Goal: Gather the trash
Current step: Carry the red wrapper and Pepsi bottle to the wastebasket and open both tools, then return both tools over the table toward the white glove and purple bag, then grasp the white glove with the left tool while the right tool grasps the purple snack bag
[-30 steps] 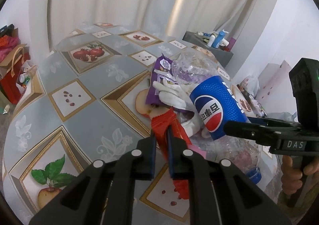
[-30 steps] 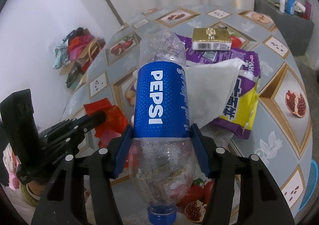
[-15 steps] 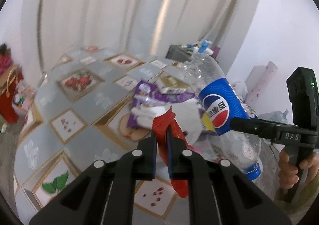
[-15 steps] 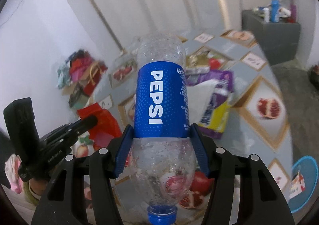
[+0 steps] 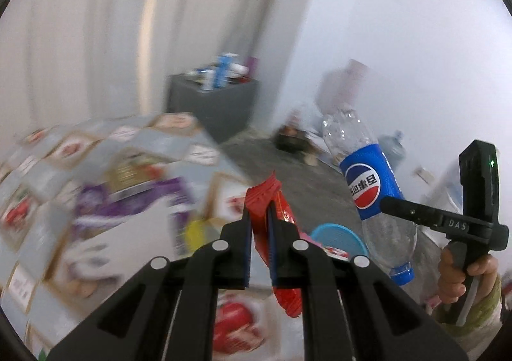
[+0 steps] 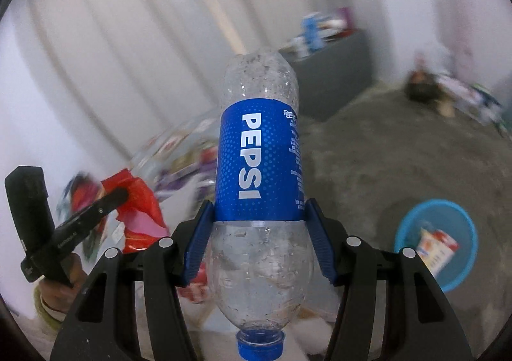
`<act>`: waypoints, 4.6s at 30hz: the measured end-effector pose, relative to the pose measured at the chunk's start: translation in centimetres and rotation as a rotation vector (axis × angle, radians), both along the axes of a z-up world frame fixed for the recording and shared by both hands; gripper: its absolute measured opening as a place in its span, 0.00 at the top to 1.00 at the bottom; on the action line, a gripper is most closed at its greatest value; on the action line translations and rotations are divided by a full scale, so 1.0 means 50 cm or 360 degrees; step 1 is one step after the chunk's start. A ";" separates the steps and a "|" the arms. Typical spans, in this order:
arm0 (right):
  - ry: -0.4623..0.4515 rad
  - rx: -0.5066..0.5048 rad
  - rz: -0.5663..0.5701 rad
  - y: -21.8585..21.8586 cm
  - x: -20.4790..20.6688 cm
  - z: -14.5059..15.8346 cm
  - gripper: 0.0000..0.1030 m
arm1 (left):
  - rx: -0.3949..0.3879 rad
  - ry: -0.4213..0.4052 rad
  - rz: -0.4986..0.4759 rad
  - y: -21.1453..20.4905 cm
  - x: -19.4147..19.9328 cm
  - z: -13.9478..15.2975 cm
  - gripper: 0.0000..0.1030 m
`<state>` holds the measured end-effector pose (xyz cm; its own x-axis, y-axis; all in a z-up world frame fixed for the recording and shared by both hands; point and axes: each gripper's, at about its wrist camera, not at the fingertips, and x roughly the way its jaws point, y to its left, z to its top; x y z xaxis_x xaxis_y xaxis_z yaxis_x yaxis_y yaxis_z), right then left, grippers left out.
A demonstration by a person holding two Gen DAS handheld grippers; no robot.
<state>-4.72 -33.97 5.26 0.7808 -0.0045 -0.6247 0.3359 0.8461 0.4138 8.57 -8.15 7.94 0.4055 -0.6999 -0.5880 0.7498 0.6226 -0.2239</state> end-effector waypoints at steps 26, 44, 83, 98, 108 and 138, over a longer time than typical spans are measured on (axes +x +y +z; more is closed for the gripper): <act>0.0203 0.1187 -0.0919 -0.450 -0.216 -0.467 0.35 | 0.0740 0.0439 -0.0661 -0.764 -0.055 -0.361 0.60; 0.0182 0.0973 -0.0865 -0.376 -0.237 -0.392 0.35 | 0.0555 0.0370 -0.0483 -0.624 -0.035 -0.241 0.42; 0.0066 -0.0101 0.0419 0.092 0.214 -0.050 0.30 | -0.0015 0.0145 0.0474 0.164 0.115 -0.058 0.34; 0.0271 0.0122 0.0633 0.158 0.353 -0.150 0.54 | 0.0346 0.0218 0.0389 0.062 0.218 -0.202 0.39; 0.0396 0.0396 0.0715 0.180 0.381 -0.229 0.67 | 0.0418 0.0344 0.0418 0.078 0.230 -0.257 0.49; 0.0381 0.0836 0.0799 0.188 0.388 -0.295 0.92 | 0.0326 0.0401 0.0468 0.108 0.243 -0.261 0.73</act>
